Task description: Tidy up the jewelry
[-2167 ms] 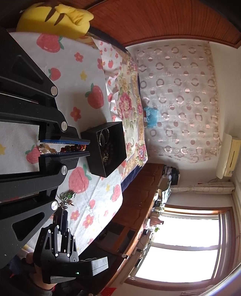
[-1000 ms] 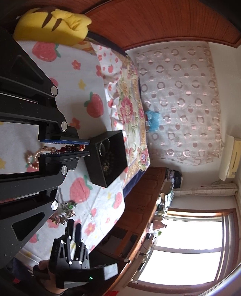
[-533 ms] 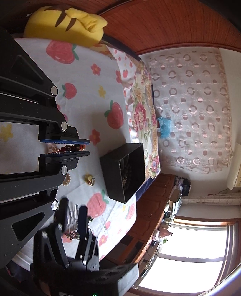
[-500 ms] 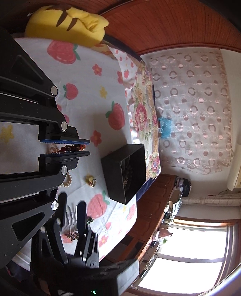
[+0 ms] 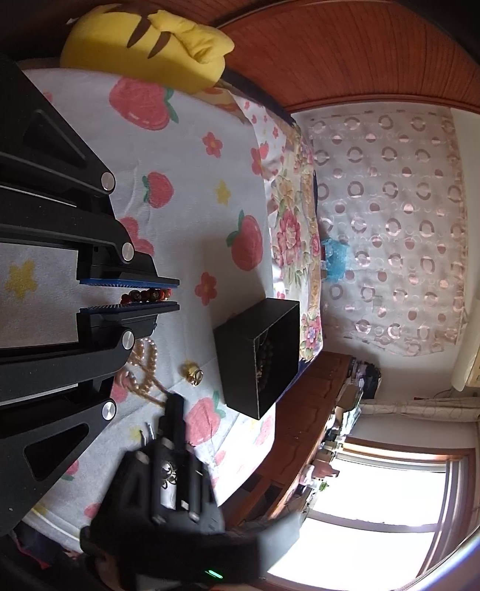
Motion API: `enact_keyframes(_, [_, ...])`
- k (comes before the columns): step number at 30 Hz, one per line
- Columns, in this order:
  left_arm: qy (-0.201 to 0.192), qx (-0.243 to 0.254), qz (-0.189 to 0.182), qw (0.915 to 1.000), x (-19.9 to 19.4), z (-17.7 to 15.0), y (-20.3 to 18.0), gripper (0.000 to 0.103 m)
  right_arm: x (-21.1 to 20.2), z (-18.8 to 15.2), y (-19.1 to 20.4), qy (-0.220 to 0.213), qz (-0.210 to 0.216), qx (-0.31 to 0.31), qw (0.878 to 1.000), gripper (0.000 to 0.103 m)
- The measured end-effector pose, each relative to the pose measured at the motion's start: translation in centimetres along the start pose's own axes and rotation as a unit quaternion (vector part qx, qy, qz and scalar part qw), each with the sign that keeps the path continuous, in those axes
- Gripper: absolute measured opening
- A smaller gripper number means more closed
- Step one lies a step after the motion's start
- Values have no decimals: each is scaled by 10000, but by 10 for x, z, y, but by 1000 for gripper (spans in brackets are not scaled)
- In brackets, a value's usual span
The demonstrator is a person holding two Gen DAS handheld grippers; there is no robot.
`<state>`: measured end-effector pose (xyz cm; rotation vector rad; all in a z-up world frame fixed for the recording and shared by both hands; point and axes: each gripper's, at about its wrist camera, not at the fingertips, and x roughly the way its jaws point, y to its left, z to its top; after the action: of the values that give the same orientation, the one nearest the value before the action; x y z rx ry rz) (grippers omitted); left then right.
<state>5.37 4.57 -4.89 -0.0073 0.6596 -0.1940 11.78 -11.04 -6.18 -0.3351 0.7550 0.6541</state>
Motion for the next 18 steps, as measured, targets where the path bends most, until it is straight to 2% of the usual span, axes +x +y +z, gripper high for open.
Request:
enact_keyframes(11, [16, 77, -12, 10000, 7, 3, -11, 6, -92, 52, -44, -1162, -323, 231, 9924, 0])
enact_keyframes(15, [27, 140, -62, 9999, 11, 7, -18, 6, -112, 69, -55, -1340, -461, 175, 9897, 0])
enact_keyframes(18, [27, 146, -90, 9999, 13, 8, -22, 6, -107, 71, -57, -1240, -435, 105, 9913, 0])
